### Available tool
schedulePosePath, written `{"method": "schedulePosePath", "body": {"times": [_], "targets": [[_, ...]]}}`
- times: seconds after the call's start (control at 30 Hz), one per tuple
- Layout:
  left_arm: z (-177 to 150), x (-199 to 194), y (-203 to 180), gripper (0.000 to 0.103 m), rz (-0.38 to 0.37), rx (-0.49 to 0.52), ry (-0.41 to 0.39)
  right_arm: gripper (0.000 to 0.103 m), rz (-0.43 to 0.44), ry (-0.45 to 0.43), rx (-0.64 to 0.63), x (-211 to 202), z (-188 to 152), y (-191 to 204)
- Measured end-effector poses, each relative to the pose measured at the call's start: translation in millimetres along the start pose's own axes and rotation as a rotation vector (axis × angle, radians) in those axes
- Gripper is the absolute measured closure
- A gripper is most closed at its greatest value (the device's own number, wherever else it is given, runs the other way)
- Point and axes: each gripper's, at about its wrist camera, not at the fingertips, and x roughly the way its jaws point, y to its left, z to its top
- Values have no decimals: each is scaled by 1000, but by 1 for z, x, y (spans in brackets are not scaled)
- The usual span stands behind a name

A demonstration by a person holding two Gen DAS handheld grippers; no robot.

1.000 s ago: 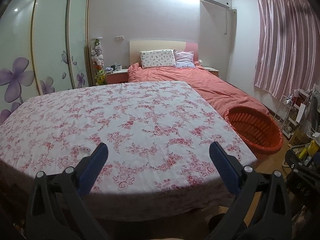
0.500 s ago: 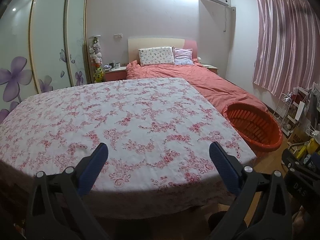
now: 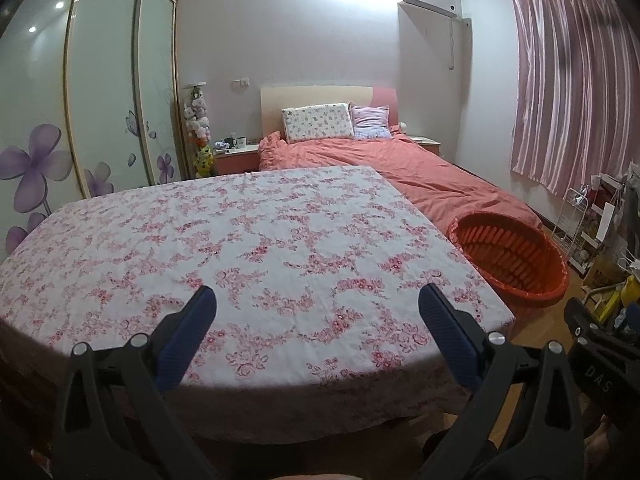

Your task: Collect trash

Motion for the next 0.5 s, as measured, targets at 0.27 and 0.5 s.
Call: {"method": "schedulePosePath", "body": {"times": [0.27,0.5], "targets": [[2,-5,-1,4,26,1,-16,2,-8,-12,-3,-2,1,2],[3,-6,-1,4,54,3,-24,2,-14,-24,-6,-4,2,3]]}}
